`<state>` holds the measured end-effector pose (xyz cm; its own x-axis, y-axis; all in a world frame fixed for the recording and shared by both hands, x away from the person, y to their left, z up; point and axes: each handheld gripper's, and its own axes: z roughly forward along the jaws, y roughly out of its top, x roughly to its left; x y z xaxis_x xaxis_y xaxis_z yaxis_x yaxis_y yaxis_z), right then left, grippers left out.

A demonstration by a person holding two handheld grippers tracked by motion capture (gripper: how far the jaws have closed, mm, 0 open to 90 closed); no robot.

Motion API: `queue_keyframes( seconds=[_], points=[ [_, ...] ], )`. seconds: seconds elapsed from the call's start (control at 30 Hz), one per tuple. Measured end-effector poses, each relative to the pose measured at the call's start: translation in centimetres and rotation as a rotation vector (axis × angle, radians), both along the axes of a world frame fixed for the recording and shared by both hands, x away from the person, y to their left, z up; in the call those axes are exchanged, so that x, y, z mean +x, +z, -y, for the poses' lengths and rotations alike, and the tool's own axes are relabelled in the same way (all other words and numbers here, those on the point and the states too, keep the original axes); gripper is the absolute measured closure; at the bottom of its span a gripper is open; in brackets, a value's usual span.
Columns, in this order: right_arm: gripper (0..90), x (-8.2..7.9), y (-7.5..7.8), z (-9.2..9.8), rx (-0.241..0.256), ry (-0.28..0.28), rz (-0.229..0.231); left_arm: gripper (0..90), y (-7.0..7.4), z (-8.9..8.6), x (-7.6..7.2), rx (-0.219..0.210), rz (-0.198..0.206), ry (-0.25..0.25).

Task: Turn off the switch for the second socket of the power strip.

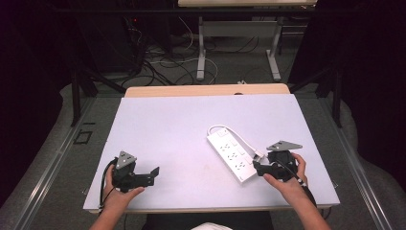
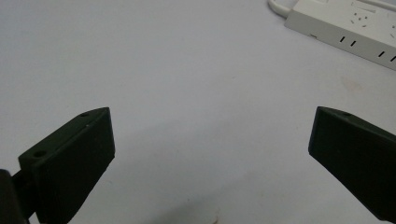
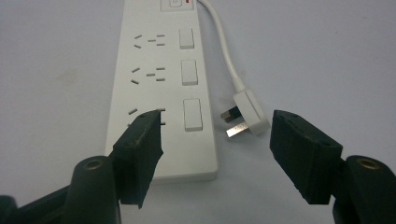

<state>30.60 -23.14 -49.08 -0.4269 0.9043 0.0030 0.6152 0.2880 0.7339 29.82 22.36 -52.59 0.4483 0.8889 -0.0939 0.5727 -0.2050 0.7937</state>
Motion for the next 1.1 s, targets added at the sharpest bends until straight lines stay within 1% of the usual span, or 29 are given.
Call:
queue_keyframes(
  seconds=[0.1,0.2,0.4,0.5,0.73,0.83,0.87,0.93,1.1],
  points=[
    [37.4,0.4,0.6,-0.3,0.003,0.012,-0.004,0.2,0.0,0.0,0.0,0.001,-0.002,0.001],
    [39.8,0.7,1.0,-0.5,0.023,0.019,-0.019,0.2,0.0,0.0,0.0,-0.003,-0.003,0.003],
    [41.6,1.2,1.5,-0.9,0.014,0.027,-0.011,0.2,-0.1,0.0,0.1,-0.004,-0.006,0.004],
    [43.9,1.5,1.9,-1.2,0.009,0.025,-0.009,0.2,-0.1,0.0,0.1,-0.004,-0.007,0.004],
    [45.5,2.2,2.2,-1.6,0.018,0.025,-0.016,0.2,-0.1,0.0,0.1,-0.004,-0.006,0.005],
    [45.7,2.5,2.3,-1.6,0.017,0.026,-0.016,0.2,-0.1,0.0,0.1,0.003,-0.003,0.003],
    [45.9,2.7,2.4,-1.7,0.020,0.029,-0.012,0.2,-0.1,0.0,0.1,-0.004,-0.007,0.006],
    [46.0,2.9,2.4,-1.7,0.020,0.031,-0.012,0.2,-0.1,0.0,0.1,-0.003,-0.007,0.006],
    [46.8,3.6,2.6,-1.7,0.023,0.020,-0.021,0.2,-0.1,0.0,0.1,-0.002,-0.009,0.006]
  ],
)
